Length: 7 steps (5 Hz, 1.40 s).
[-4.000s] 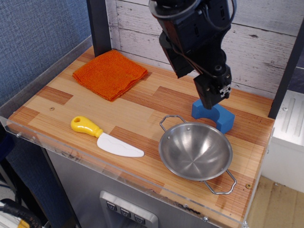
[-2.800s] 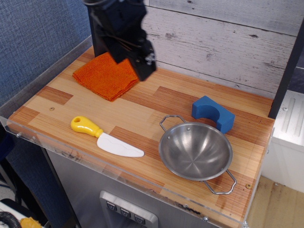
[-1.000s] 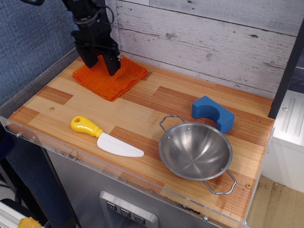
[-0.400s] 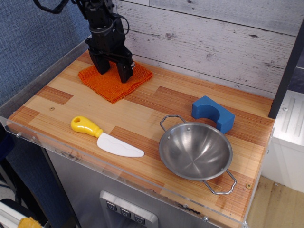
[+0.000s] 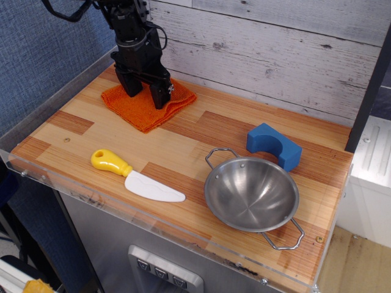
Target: Move and place the orange cloth on the top of the silver vessel.
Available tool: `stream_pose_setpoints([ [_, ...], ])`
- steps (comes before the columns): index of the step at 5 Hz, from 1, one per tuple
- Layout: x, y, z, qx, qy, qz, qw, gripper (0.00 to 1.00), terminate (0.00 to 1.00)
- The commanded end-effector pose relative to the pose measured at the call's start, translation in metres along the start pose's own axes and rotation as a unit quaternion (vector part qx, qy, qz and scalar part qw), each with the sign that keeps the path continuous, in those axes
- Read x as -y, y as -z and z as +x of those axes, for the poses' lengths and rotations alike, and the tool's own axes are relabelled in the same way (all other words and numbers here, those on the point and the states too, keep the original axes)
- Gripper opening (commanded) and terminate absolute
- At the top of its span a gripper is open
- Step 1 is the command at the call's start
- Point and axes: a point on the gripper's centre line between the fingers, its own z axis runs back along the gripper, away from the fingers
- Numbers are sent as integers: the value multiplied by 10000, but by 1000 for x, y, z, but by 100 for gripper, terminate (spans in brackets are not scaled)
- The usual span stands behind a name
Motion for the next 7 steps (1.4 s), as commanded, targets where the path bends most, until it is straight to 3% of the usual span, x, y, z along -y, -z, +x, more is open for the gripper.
stream_pose_setpoints([
  [1, 35, -13, 12, 186, 373, -108, 9991, 100, 0],
  [4, 134, 9, 38, 39, 1394, -429, 9893, 100, 0],
  [6, 212, 18, 43, -88, 2360, -616, 9698, 100, 0],
  [7, 240, 11, 37, -97, 2715, -685, 9600, 100, 0],
])
